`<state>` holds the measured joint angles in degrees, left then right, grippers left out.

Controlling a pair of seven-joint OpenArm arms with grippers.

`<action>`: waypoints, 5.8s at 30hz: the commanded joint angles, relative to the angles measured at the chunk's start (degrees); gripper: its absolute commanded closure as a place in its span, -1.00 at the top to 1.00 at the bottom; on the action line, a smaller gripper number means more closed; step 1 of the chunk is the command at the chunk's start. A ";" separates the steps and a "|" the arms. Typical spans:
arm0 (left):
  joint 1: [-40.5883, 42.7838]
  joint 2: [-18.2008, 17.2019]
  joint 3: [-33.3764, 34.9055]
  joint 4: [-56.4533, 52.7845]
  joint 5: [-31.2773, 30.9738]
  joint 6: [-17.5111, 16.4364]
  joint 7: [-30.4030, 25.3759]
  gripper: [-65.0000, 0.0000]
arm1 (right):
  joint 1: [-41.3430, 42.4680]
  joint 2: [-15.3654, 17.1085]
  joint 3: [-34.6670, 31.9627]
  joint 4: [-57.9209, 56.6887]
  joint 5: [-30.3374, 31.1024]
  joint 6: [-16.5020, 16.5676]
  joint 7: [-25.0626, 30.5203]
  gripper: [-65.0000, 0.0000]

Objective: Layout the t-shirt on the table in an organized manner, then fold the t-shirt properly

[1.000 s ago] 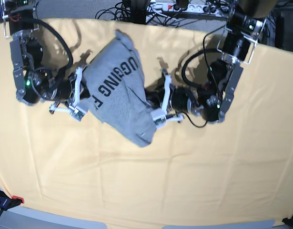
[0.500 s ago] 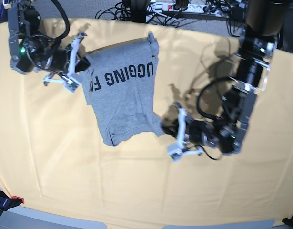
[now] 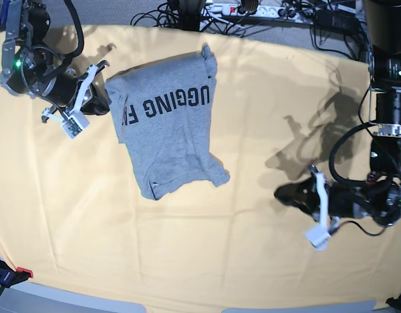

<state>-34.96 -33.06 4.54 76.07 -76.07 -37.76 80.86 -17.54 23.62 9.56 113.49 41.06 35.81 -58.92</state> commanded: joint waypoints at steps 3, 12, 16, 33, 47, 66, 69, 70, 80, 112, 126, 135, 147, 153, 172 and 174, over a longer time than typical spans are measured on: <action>-1.07 -0.96 -6.56 0.74 -1.44 0.04 -0.86 -1.00 | 1.75 0.50 -1.92 -4.42 -2.03 -2.67 0.87 -1.00; 2.95 -1.20 -11.26 0.72 -1.38 -0.61 -0.86 -1.00 | 1.92 0.28 -3.21 -8.50 17.27 4.19 -7.34 -1.00; 5.27 -1.38 -11.32 0.72 -1.38 -1.81 -0.86 -1.00 | 0.81 0.11 -3.15 -8.48 22.32 4.19 -15.93 -1.00; 5.75 -1.16 -11.32 0.72 -8.93 -2.24 -0.86 -1.00 | -1.38 0.33 6.97 7.13 25.68 4.19 -16.79 -1.00; 8.31 7.41 -11.30 0.72 -8.93 -2.24 -0.86 -1.00 | -2.01 -0.96 -2.99 8.61 34.47 4.19 -17.70 -1.00; 8.61 10.19 -11.30 0.72 -7.76 -2.24 -0.86 -1.00 | -5.73 -1.07 -11.45 7.41 -7.06 -5.20 -10.88 -1.00; 8.61 10.19 -11.30 0.72 -7.78 -2.24 -0.86 -1.00 | -7.10 -1.05 -11.43 7.74 -8.98 -6.01 -11.08 -1.00; 8.61 10.19 -11.30 0.72 -7.80 -2.24 -0.86 -1.00 | -7.23 -1.05 -11.45 8.22 -8.92 -5.64 -10.49 -1.00; 9.64 9.20 -11.32 0.74 -8.93 -2.24 -0.86 -1.00 | -7.21 -1.05 -6.62 21.51 -8.02 -4.63 -4.50 -1.00; 58.34 1.31 -35.32 54.47 -8.93 1.86 -0.86 -1.00 | -24.06 -7.87 41.44 21.51 43.94 4.19 -21.08 -1.00; 101.53 3.93 -44.61 53.57 -8.93 -2.24 -0.86 -1.00 | -48.50 -11.98 43.23 13.11 43.94 4.19 -21.08 -1.00; 97.72 4.66 -30.58 31.12 6.71 -2.24 -3.52 -1.00 | -45.07 -7.98 23.78 -12.44 28.11 4.19 -12.07 -1.00; 73.20 5.11 -11.37 -9.31 26.47 -2.24 -24.74 -1.00 | -25.79 -7.23 4.00 -46.38 -2.47 4.19 13.05 -1.00; 62.47 9.86 -10.82 -25.79 42.60 -2.24 -45.38 -1.00 | -16.09 -7.67 -3.26 -61.51 -15.96 4.19 34.18 -1.00; 45.53 23.67 8.94 -48.39 68.08 24.55 -83.84 -1.00 | 0.59 -15.47 -22.10 -77.29 -36.00 -19.98 50.80 -1.00; 45.38 24.70 8.94 -48.26 68.11 23.78 -83.52 -1.00 | 0.98 -16.00 -22.10 -77.26 -36.02 -19.69 50.75 -1.00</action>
<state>10.57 -8.16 13.50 27.33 -7.66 -13.78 -1.93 -16.58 7.44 -12.64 35.97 4.91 15.79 -8.43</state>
